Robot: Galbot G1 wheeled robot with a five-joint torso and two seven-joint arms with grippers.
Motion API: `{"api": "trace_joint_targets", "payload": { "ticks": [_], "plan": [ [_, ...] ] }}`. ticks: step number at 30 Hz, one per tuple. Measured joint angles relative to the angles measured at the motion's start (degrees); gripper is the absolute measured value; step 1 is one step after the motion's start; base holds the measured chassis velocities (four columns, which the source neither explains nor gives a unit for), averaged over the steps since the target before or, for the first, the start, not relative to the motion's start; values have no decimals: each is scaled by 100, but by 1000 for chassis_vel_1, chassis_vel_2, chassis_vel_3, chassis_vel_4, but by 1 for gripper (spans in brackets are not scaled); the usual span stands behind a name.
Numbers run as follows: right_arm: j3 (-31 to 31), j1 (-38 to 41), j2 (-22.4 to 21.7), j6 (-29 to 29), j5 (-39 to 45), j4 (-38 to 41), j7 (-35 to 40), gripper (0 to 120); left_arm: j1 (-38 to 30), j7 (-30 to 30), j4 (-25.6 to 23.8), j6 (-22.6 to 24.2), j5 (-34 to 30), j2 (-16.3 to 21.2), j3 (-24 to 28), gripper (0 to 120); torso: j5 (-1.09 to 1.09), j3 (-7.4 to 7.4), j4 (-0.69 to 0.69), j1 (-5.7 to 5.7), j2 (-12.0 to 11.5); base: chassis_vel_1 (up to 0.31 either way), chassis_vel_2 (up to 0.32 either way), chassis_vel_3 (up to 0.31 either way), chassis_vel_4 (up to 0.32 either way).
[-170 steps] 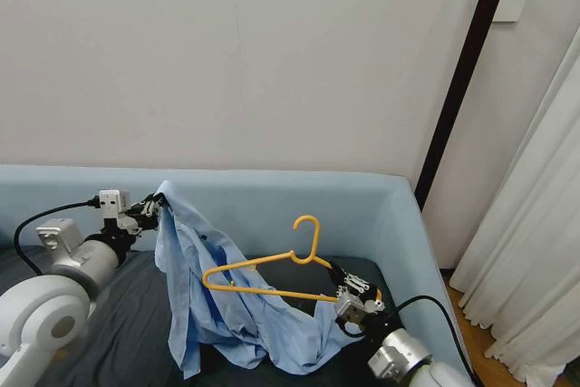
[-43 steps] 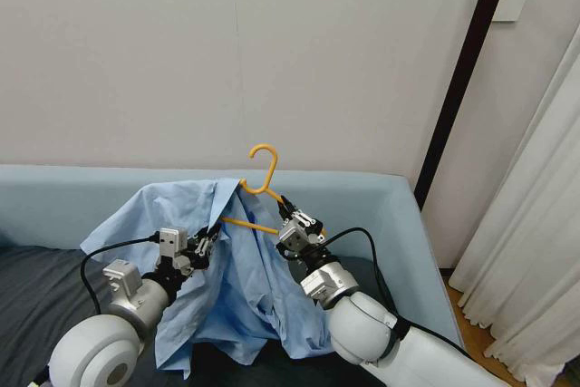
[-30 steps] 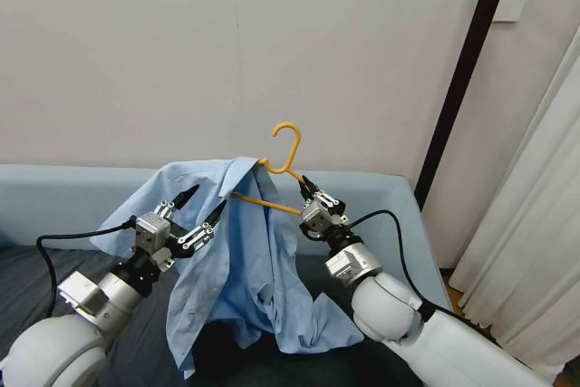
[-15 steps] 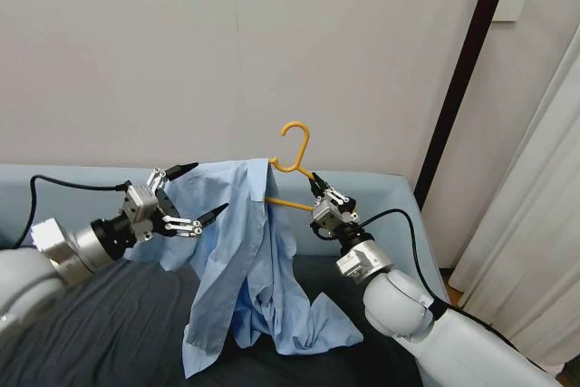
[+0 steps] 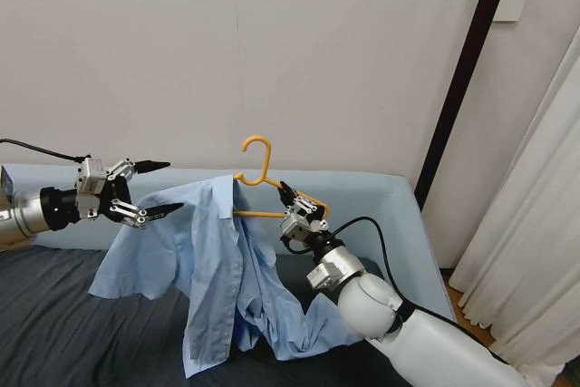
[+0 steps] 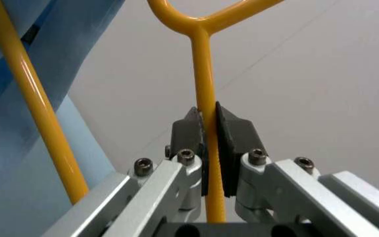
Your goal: Pick up the clothes from the sofa and hang them on the clothes hanger.
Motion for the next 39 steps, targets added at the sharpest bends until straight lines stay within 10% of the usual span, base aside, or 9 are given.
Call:
{"api": "trace_joint_targets", "payload": {
  "ticks": [12,39],
  "plan": [
    [15,-297,19,246,-576,145,-34,4,106,387,114,494,377,-205,71,96,3,-1,-2,0,0,0,0,0,0],
    [108,-355,167,916,-1127,104,-146,4,177,737,287,612,788,-493,183,7,3,-1,-2,0,0,0,0,0,0]
  ]
}}
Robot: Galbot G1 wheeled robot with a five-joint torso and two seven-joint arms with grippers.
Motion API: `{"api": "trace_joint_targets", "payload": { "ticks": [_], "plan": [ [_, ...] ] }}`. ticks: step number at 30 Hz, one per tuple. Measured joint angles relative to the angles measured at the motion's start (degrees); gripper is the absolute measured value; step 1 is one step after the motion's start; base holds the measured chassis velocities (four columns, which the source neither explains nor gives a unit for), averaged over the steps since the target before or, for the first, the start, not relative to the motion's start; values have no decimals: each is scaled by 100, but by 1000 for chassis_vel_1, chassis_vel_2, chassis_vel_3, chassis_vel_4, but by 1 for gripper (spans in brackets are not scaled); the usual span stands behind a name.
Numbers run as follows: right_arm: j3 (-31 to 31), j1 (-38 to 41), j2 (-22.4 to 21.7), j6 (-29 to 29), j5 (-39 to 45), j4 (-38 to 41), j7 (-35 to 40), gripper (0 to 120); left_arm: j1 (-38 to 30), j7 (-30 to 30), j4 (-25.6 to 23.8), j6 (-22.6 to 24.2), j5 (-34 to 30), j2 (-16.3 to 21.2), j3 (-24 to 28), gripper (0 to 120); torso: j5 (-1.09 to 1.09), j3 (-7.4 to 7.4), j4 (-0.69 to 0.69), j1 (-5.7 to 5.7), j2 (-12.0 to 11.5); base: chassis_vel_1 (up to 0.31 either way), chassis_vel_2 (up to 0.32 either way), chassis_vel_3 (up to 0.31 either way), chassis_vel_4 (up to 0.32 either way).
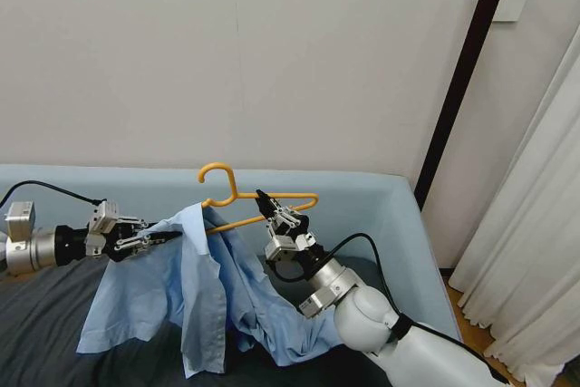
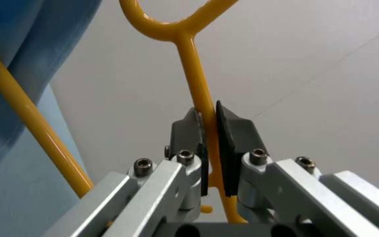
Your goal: Pick up the clothes from the sofa and hang them on the clothes hanger.
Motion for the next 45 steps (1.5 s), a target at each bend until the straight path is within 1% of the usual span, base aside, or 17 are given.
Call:
{"api": "trace_joint_targets", "payload": {
  "ticks": [12,16,18,22,23,27,29,30,32,33,35,37,38,40,42,43,45],
  "plan": [
    [-115,34,13,-133,567,43,74,5,-16,189,81,40,-73,-93,1,7,0,0,0,0,0,0,0,0,0],
    [-139,-53,-13,-129,1494,154,89,23,-32,190,275,34,-55,-155,3,7,-1,0,1,0,0,0,0,0,0],
    [-139,-93,-30,-64,1776,187,61,26,-57,178,340,27,-52,-162,11,6,0,0,0,0,0,0,0,0,0],
    [-110,-254,-87,468,2705,234,-224,43,-178,162,544,19,-55,-169,31,6,0,0,0,0,0,0,0,0,0],
    [-110,-254,-87,468,2705,234,-224,43,-178,162,544,19,-55,-169,31,6,0,0,0,0,0,0,0,0,0],
    [-59,-436,-159,886,4050,42,-668,61,-273,183,674,0,-56,-168,31,6,0,0,0,0,0,0,0,0,0],
    [-56,-498,-175,779,4449,-38,-684,66,-283,195,693,-7,-50,-166,30,6,0,0,1,0,0,0,0,0,0],
    [-38,-564,-183,520,4846,-120,-669,72,-285,207,699,-14,-44,-164,26,6,0,0,0,0,0,0,0,0,0],
    [45,-659,-183,-377,5779,-288,-530,80,-285,227,706,-28,-28,-156,12,6,0,0,-1,0,0,0,0,0,0],
    [45,-659,-183,-377,5779,-288,-530,80,-285,227,706,-28,-28,-156,12,6,0,0,-1,0,0,0,0,0,0],
    [215,-674,-151,-1271,6659,-504,-516,90,-285,243,715,-45,-5,-142,3,3,0,0,0,0,0,0,0,0,0],
    [396,-652,-94,-1775,7119,-758,-809,97,-286,260,724,-63,37,-133,-6,1,1,0,0,0,0,0,0,0,0],
    [396,-652,-94,-1775,7119,-758,-809,97,-286,260,724,-63,37,-133,-6,1,1,0,0,0,0,0,0,0,0],
    [600,-603,-24,-2162,7159,-1225,-1531,100,-292,280,737,-81,75,-126,-7,1,0,0,1,0,0,0,0,0,0],
    [731,-569,57,-2186,6851,-1683,-2355,100,-296,285,740,-93,89,-122,-10,1,1,0,1,0,0,0,0,0,0],
    [731,-569,57,-2186,6851,-1683,-2355,100,-296,285,740,-93,89,-122,-10,1,1,0,1,0,0,0,0,0,0],
    [849,-538,176,-2053,6473,-2196,-3099,100,-296,307,753,-105,124,-120,-21,1,0,0,-1,0,0,0,0,0,0]
  ]
}}
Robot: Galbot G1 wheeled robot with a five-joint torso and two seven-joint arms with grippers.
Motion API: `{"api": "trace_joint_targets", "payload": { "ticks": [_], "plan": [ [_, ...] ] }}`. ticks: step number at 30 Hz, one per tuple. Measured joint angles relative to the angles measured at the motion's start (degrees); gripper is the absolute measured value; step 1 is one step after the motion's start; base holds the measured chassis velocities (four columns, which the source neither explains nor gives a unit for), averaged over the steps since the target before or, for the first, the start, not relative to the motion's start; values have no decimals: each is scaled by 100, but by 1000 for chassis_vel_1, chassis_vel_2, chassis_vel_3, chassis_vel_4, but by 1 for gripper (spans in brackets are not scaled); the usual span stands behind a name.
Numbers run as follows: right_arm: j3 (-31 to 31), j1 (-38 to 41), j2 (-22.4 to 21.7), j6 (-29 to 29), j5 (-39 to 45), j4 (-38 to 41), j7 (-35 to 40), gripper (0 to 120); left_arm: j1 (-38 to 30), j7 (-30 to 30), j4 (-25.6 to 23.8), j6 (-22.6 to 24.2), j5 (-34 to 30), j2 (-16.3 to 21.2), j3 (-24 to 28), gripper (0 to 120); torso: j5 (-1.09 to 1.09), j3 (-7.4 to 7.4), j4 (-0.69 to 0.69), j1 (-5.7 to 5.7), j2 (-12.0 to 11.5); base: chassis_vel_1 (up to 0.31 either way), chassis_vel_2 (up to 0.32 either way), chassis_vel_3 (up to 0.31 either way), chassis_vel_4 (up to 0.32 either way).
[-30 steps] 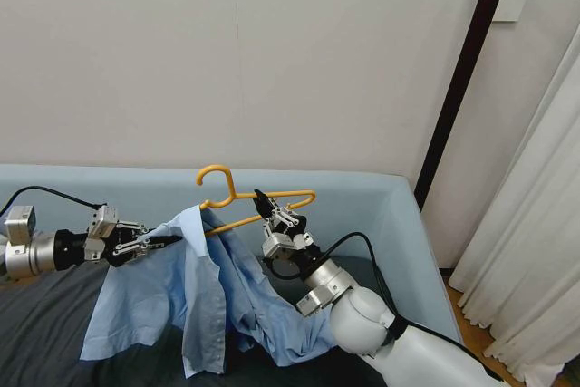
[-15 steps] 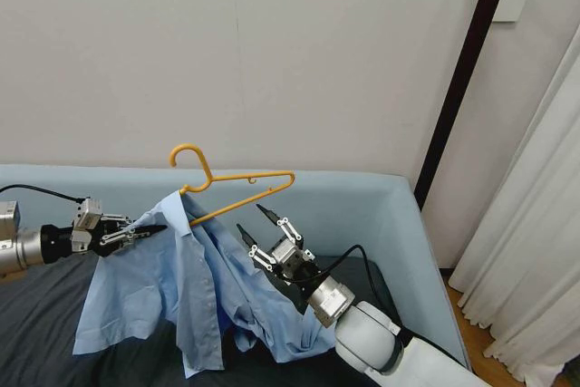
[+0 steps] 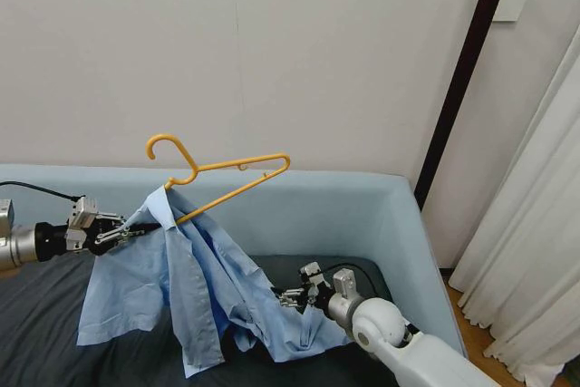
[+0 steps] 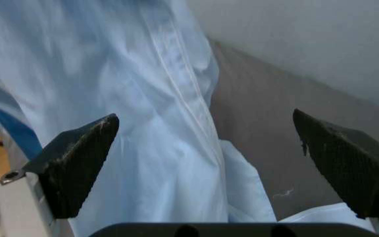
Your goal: Pick up the clothes from the sofa and hang them on the clothes hanger.
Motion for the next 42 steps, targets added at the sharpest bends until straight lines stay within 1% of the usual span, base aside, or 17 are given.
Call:
{"api": "trace_joint_targets", "payload": {
  "ticks": [1,3,4,10,14,15,19,20,25,26,30,31,36,37,38,41,42],
  "plan": [
    [38,29,67,86,-134,-221,-267,100,0,17,7,-8,14,0,-12,1,0,0,0,0,0,0,0,0,0],
    [47,43,93,132,-181,-313,-362,100,1,18,11,-11,17,0,-17,1,0,0,0,0,0,0,0,0,0],
    [56,86,159,231,-304,-520,-568,100,4,34,22,-19,24,-1,-25,1,0,0,1,0,0,0,0,0,0],
    [3,228,393,363,-551,-976,-921,98,8,54,42,-55,47,-7,-29,1,0,0,1,0,0,0,0,0,0],
    [-42,333,580,346,-740,-1295,-1004,81,-46,66,65,-61,48,-7,6,1,0,0,2,0,0,0,0,0,0],
    [-42,333,580,346,-740,-1295,-1004,81,-46,66,65,-61,48,-7,6,1,0,0,2,0,0,0,0,0,0],
    [-32,395,692,314,-849,-1494,-1148,65,-86,68,89,-75,48,-4,30,1,0,0,2,0,0,0,0,0,0],
    [-32,395,692,314,-849,-1494,-1148,65,-86,68,89,-75,48,-4,30,1,0,0,2,0,0,0,0,0,0],
    [-34,403,674,360,-901,-1506,-1241,41,-97,68,126,-103,50,-20,41,1,-1,0,1,0,0,0,0,0,0],
    [-34,403,674,360,-901,-1506,-1241,41,-97,68,126,-103,50,-20,41,1,-1,0,1,0,0,0,0,0,0],
    [-45,396,653,454,-850,-1462,-1233,23,-112,70,134,-112,59,-37,53,1,-1,0,1,0,0,0,0,0,0],
    [-45,396,653,454,-850,-1462,-1233,23,-112,70,134,-112,59,-37,53,1,-1,0,1,0,0,0,0,0,0],
    [-30,345,622,560,-809,-1405,-1205,3,-118,70,138,-126,71,-43,55,1,0,0,1,0,0,0,0,0,0],
    [-30,345,622,560,-809,-1405,-1205,3,-118,70,138,-126,71,-43,55,1,0,0,1,0,0,0,0,0,0],
    [-15,331,596,629,-787,-1382,-1202,0,-118,71,143,-133,80,-43,55,1,0,0,2,0,0,0,0,0,0],
    [165,300,405,922,-442,-1158,-1224,0,-114,85,160,-172,129,-58,51,1,0,0,2,0,0,0,0,0,0],
    [165,300,405,922,-442,-1158,-1224,0,-114,85,160,-172,129,-58,51,1,0,0,2,0,0,0,0,0,0]
  ]
}}
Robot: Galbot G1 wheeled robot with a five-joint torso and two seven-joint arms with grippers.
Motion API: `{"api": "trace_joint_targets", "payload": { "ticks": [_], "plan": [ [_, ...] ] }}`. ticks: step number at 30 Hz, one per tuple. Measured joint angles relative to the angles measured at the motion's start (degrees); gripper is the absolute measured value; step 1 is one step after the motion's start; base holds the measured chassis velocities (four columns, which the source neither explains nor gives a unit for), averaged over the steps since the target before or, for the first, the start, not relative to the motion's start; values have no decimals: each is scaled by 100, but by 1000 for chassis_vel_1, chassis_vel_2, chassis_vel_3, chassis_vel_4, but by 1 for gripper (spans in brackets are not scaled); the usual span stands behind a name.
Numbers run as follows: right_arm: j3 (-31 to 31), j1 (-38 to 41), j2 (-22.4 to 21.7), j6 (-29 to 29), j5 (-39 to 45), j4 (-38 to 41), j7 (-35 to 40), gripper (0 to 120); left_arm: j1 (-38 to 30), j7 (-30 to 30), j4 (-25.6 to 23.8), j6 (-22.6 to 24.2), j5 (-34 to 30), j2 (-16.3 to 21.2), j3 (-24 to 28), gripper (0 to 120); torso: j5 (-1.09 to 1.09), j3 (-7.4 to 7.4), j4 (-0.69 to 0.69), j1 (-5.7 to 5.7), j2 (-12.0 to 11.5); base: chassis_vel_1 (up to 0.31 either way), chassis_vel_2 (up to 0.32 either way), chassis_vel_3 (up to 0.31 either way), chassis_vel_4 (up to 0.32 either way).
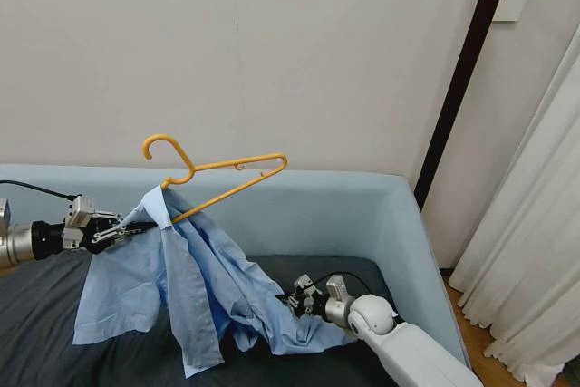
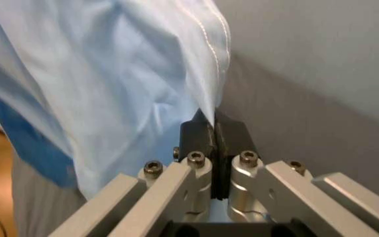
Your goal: Pick up the clothes from the sofa and hang them on the clothes hanger.
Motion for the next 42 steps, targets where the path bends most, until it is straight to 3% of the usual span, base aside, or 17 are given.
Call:
{"api": "trace_joint_targets", "payload": {
  "ticks": [12,15,20,25,30,42],
  "plan": [
    [766,-113,-892,428,1865,1475,-434,0,-32,69,16,-133,76,-221,23,1,0,-1,-1,0,0,0,0,0,0],
    [853,-135,-991,427,1965,1728,-99,0,-31,107,-33,-172,64,-258,29,1,1,-1,-1,0,0,0,0,0,0],
    [928,-129,-1123,262,1918,2272,1314,0,30,294,-235,-246,-52,-268,-7,1,1,0,-1,0,0,0,0,0,0],
    [987,-54,-1119,157,1937,2564,2162,0,94,438,-367,-261,-63,-261,-43,1,1,0,0,0,0,0,0,0,0],
    [1113,70,-1109,37,2321,2977,3012,0,181,722,-397,-259,243,-302,-45,1,-1,0,0,0,0,0,0,0,0],
    [1349,126,-1317,480,2632,3786,2742,0,247,722,-170,-250,903,-361,6,1,-1,0,-1,0,0,0,0,0,0]
  ]
}}
